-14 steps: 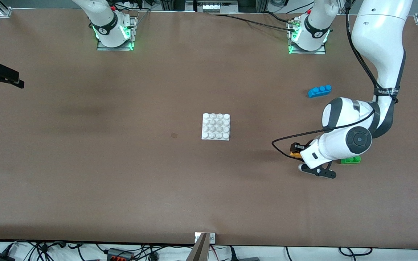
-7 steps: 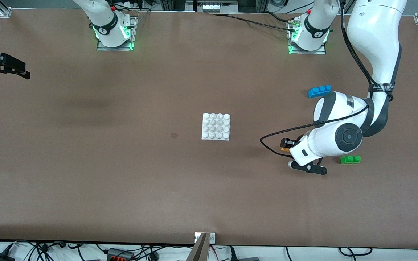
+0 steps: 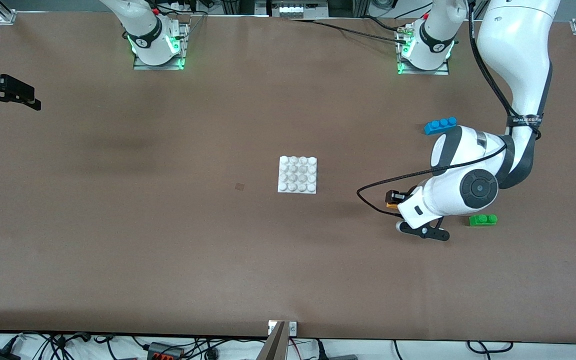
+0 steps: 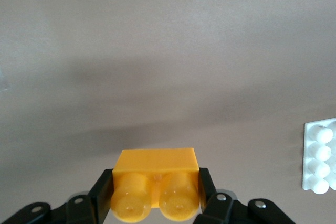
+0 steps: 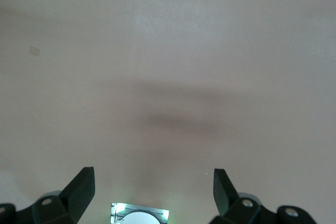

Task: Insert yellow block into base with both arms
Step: 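Carry the yellow block over the white base plate with the left gripper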

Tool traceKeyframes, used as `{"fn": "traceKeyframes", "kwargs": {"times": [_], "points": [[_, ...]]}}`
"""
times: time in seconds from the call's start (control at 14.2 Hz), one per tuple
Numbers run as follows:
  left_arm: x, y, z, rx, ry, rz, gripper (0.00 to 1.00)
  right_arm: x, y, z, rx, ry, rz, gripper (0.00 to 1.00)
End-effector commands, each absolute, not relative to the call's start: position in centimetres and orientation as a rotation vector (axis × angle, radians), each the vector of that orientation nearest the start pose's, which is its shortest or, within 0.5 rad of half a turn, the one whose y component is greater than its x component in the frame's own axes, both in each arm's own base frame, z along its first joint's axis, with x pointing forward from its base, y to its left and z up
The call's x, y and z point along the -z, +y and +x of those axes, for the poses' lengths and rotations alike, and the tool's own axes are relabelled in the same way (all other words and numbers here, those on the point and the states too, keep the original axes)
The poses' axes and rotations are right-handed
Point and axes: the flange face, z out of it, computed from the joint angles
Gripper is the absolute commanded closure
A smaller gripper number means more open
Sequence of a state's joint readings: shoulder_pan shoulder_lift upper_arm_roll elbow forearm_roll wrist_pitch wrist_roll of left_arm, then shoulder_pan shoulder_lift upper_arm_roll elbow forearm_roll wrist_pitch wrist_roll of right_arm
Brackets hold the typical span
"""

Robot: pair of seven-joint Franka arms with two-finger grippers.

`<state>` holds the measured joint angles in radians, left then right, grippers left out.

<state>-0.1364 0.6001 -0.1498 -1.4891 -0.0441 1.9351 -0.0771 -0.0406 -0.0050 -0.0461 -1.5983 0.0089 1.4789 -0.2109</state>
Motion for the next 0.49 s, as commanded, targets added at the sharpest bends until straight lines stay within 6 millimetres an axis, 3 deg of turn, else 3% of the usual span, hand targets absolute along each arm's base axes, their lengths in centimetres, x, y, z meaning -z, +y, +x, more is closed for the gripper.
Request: {"fn": "traceKeyframes", "kwargs": {"times": [0.0, 0.14, 0.42], "points": [[-32.1, -20.5, 66.2, -0.296, 0.219, -3.193, 0.51, -60.7, -5.6, 53.7, -0.160, -0.165, -3.123, 0.00], [-32.0, -23.0, 65.4, -0.308, 0.162, -3.190, 0.52, -60.6, -6.9, 53.5, -0.169, -0.132, -3.121, 0.00], [-31.5, -31.5, 61.8, -0.332, 0.106, -3.177, 0.53, -60.4, -6.9, 53.7, -0.164, -0.134, -3.121, 0.00]]}}
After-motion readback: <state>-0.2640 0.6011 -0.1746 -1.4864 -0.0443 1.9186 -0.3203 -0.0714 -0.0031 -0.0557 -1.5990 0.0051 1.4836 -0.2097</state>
